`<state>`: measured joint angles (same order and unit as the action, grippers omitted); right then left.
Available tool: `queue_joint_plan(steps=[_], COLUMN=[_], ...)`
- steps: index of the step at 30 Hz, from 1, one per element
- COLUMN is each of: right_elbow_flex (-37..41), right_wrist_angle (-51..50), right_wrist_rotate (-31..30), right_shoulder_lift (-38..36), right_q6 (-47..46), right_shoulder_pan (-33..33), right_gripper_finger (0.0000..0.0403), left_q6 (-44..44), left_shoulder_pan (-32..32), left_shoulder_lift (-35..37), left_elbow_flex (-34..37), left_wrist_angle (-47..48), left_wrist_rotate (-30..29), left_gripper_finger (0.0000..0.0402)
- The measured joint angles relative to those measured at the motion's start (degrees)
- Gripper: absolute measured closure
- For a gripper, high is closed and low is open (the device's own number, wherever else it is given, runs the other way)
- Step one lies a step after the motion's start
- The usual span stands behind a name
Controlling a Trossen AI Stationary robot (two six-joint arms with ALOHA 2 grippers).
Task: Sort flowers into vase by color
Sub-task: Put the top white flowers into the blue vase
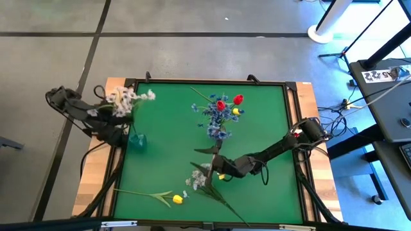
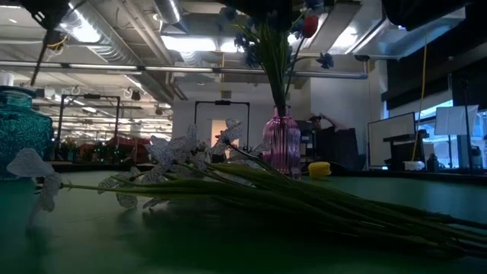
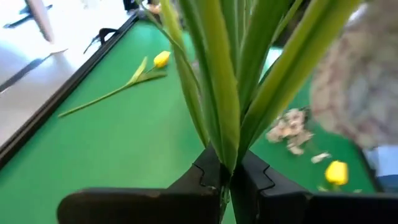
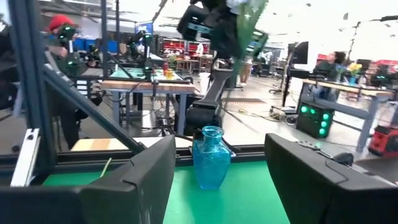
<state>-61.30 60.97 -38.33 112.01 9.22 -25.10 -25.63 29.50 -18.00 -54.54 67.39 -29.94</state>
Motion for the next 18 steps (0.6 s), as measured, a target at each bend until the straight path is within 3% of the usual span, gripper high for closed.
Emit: queue_joint_plan(steps=[9,18], right_elbow_flex=[0.0,0.0], right_wrist_angle=[0.0,0.0], right_wrist_rotate=[-3.6,-3.6], right_shoulder_lift=[0.0,0.0], right_q6=[-1.6,-1.5], right_shoulder_pan=[0.0,-0.1], right_gripper_finger=[0.0157,0.0157], left_q6=[1.9,1.8], left_shoulder_pan=[0.0,0.0], left_shoulder_lift=[2.4,3.1], left_elbow_flex=[0.5,11.0], left_wrist_angle=[-0.3,-7.0], left_wrist_rotate=[6.7,8.7], left_gripper_finger=[0.0392,0.0391])
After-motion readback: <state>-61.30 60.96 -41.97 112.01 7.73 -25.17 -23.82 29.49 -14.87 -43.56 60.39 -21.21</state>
